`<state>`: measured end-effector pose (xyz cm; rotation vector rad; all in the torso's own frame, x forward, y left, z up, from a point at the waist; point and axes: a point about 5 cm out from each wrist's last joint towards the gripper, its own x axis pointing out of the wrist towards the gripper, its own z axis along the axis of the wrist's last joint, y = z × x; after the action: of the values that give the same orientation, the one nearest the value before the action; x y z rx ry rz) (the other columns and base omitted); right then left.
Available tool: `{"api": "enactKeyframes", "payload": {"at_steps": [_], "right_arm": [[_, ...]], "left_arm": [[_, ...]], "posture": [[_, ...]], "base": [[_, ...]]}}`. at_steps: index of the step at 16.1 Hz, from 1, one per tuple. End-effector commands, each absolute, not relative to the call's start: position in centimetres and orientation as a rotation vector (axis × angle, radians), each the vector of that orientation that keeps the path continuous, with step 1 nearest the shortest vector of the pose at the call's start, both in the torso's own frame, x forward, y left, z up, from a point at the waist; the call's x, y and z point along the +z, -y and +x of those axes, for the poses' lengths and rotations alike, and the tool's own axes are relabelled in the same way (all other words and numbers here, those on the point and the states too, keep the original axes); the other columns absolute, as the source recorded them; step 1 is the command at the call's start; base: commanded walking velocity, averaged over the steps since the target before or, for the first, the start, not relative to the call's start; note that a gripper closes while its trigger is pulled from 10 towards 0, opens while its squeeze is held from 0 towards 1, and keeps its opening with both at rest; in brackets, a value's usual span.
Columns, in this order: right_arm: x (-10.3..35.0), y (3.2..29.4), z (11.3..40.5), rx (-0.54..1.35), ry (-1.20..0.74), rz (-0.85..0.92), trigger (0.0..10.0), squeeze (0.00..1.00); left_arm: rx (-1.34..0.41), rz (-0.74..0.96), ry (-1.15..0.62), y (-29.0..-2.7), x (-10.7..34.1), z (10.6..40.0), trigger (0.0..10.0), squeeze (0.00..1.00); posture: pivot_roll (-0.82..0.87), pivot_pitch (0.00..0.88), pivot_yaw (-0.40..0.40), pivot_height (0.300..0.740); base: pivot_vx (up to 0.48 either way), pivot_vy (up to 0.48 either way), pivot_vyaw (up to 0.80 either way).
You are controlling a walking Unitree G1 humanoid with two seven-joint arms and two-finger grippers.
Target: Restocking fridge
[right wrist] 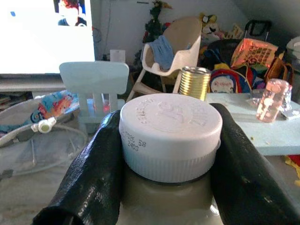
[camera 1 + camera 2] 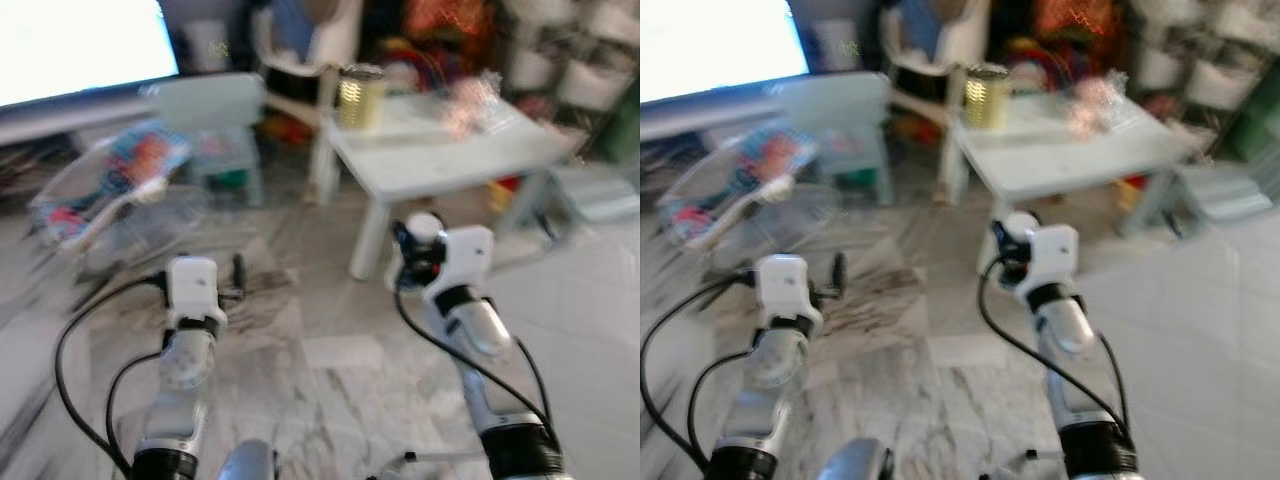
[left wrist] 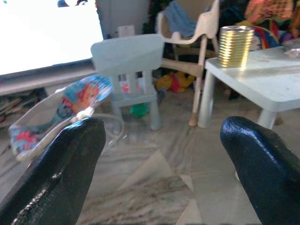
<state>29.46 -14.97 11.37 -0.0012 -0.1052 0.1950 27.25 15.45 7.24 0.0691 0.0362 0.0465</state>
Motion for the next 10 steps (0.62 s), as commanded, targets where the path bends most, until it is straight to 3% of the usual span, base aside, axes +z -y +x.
{"api": "enactKeyframes", "payload": {"at_steps": [1,6,10], "right_arm": [[12.6,14.5,30.0,0.196,0.152,0.027,10.0,0.0],[11.5,15.3,29.5,0.162,0.109,-0.003,10.0,0.0],[11.3,15.3,29.2,0.167,0.106,-0.003,10.0,0.0]], "left_arm": [[0.042,0.089,-0.028,-15.7,7.4,27.4,10.0,0.0],[0.049,0.086,-0.028,-15.9,7.4,27.6,10.0,0.0],[0.026,0.09,-0.027,-15.5,7.4,27.7,10.0,0.0]], "posture": [[0.1,0.0,-0.053,0.74],[0.09,0.0,-0.045,0.74],[0.09,0.0,-0.033,0.74]], "base": [[0.0,0.311,0.0],[0.0,0.315,0.0],[0.0,0.299,0.8]]}}
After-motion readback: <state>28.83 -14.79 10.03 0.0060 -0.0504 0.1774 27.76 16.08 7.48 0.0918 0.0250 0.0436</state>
